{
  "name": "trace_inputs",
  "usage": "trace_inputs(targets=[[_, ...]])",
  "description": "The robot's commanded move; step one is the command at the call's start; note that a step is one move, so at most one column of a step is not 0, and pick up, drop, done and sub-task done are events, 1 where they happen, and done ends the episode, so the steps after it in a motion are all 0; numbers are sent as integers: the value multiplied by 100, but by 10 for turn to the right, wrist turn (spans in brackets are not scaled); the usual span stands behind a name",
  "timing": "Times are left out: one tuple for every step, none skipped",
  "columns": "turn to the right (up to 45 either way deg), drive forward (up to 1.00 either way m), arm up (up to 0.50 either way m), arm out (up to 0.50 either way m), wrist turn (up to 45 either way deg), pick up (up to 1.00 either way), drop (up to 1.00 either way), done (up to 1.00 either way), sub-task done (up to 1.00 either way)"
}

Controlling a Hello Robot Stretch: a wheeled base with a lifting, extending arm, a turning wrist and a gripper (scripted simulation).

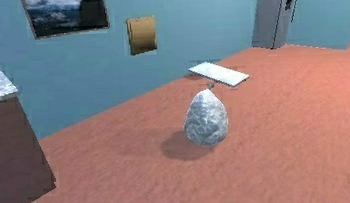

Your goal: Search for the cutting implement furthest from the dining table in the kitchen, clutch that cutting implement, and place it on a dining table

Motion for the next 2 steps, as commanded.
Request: trace_inputs(targets=[[-450,0,0,0,0,0,0,0,0],[-450,0,0,0,0,0,0,0,0]])
